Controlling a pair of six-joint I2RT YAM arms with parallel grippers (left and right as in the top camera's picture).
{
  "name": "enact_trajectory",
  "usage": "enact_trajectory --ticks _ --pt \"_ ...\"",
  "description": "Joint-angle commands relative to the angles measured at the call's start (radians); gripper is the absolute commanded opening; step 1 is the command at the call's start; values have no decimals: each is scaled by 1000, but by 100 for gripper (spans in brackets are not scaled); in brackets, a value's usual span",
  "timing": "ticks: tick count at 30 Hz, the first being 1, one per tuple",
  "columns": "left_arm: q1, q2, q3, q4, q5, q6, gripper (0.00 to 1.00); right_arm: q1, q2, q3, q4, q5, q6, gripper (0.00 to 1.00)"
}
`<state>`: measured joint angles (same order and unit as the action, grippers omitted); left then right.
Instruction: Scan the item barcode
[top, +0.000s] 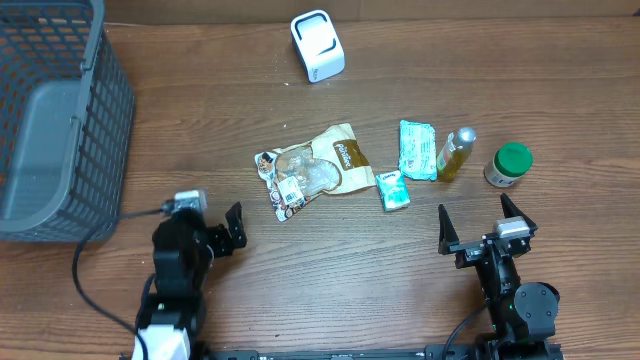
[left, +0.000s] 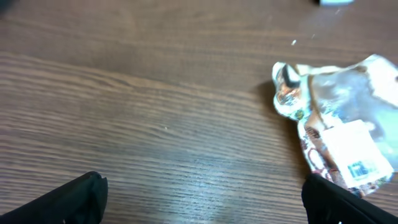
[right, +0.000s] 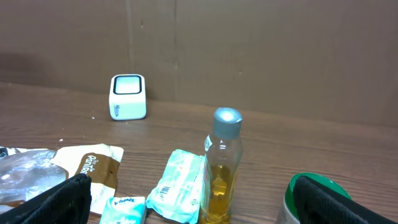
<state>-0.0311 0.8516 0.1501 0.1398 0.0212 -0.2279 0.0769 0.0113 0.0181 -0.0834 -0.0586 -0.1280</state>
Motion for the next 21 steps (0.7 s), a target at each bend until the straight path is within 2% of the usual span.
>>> enact_trajectory --ticks 1,4,14,19,21 --pt "0 -121 -74 34 -25 31 100 -7 -8 -10 2 13 -1 100" --pt "0 -232 -142 105 -25 30 99 -7 -8 -10 2 13 -1 100" --pt "6 -533 -145 -91 -32 34 99 -7 -8 -10 2 13 -1 100" --pt "11 -673 -145 -220 -31 132 99 -7 -8 -10 2 13 -1 100" --pt "21 -716 -145 -218 -28 158 99 -7 -8 -10 2 13 -1 100"
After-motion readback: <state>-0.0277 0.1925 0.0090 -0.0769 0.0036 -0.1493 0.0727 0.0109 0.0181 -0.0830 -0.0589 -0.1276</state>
